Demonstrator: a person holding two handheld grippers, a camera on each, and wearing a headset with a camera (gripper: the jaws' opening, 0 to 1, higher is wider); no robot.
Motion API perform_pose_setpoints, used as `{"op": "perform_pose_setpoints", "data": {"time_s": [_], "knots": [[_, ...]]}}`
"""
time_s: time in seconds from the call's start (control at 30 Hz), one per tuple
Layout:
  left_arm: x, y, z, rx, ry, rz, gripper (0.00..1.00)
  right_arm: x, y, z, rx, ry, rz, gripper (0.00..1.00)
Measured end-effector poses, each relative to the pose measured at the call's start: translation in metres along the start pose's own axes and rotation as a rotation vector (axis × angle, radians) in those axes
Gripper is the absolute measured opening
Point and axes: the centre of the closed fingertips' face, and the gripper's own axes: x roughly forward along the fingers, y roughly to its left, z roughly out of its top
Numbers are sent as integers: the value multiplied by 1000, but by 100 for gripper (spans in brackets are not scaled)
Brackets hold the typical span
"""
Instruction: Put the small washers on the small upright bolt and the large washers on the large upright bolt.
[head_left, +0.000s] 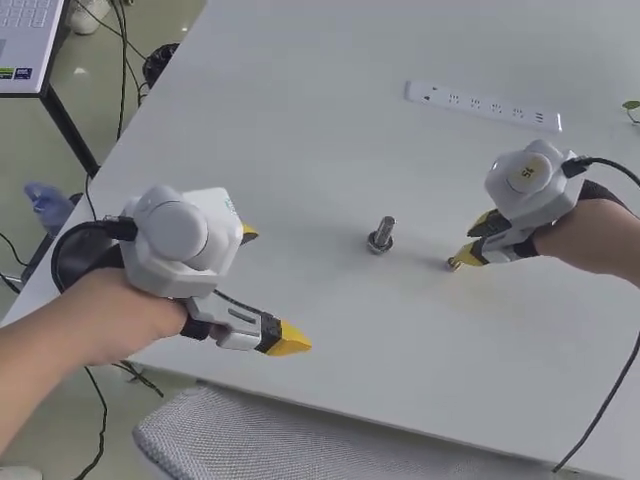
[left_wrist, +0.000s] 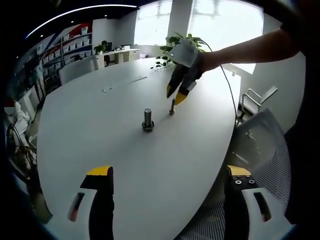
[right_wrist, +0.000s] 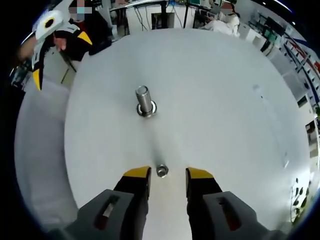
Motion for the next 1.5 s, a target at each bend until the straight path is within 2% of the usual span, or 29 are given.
{"op": "perform_pose_setpoints", "data": {"time_s": [0.1,0.33,0.37,0.43,0.5,0.53,0.63,0.77,0.87,0.9,0.93,1.07,1.13,1.3,1.43,1.5], "knots": [[1,-2,1,2,0,-2,92,-11,2,8,3,-61,-17,32],[2,-3,8,-1,-18,0,92,-39,6,19,122,-238,-48,40],[2,-3,8,-2,-20,0,92,-42,7,18,150,-254,-47,40],[0,-3,11,-5,-26,4,92,-49,7,15,152,-290,-70,42],[-2,-2,15,-8,-34,8,92,-58,8,18,174,-361,-92,50],[-4,-1,18,-10,-44,14,92,-61,9,16,189,-367,-98,54],[-8,1,22,-22,-61,24,93,-73,12,10,202,-402,-117,55],[-11,2,23,-25,-64,37,93,-85,21,4,296,-482,-119,57],[-12,1,24,-48,-84,34,92,-89,29,-2,337,-509,-139,59],[-12,0,25,-53,-87,34,92,-91,30,-1,356,-533,-149,60],[-12,0,26,-53,-97,37,92,-92,35,-1,393,-560,-137,60],[-12,0,29,-76,-120,42,93,-93,48,-8,423,-579,-133,61],[-12,0,27,-81,-115,45,93,-96,53,-11,437,-589,-133,62],[-16,2,26,-100,-129,65,93,-106,59,-20,483,-628,-154,65],[-21,3,23,-106,-132,78,94,-103,64,-33,500,-627,-145,66],[-22,2,21,-110,-133,79,94,-102,73,-37,517,-626,-138,68]]}}
